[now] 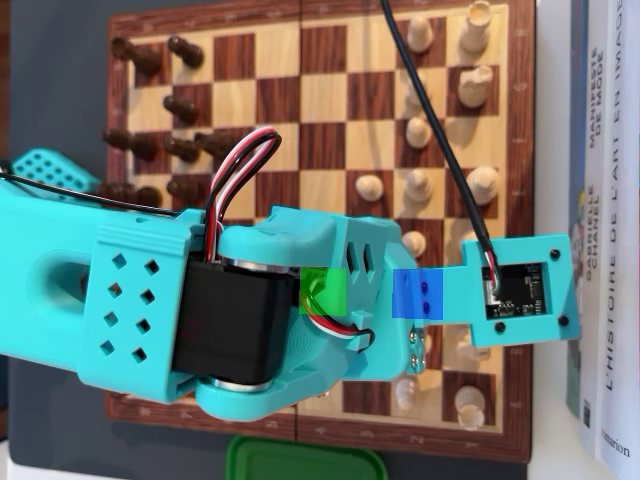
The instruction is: Play chess
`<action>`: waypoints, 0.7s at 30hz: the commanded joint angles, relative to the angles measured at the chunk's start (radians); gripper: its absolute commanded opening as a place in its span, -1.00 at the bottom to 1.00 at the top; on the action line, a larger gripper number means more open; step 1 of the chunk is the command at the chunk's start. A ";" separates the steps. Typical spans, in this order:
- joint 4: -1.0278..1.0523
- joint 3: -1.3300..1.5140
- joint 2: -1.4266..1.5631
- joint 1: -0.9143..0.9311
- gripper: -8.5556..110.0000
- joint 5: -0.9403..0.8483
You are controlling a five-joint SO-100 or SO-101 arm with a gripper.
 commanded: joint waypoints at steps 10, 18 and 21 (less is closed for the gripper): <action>0.002 -0.035 0.017 -0.011 -0.61 -0.005; -0.003 -0.015 0.018 -0.014 -0.61 -0.005; 0.000 -0.015 0.017 -0.014 -0.61 -0.005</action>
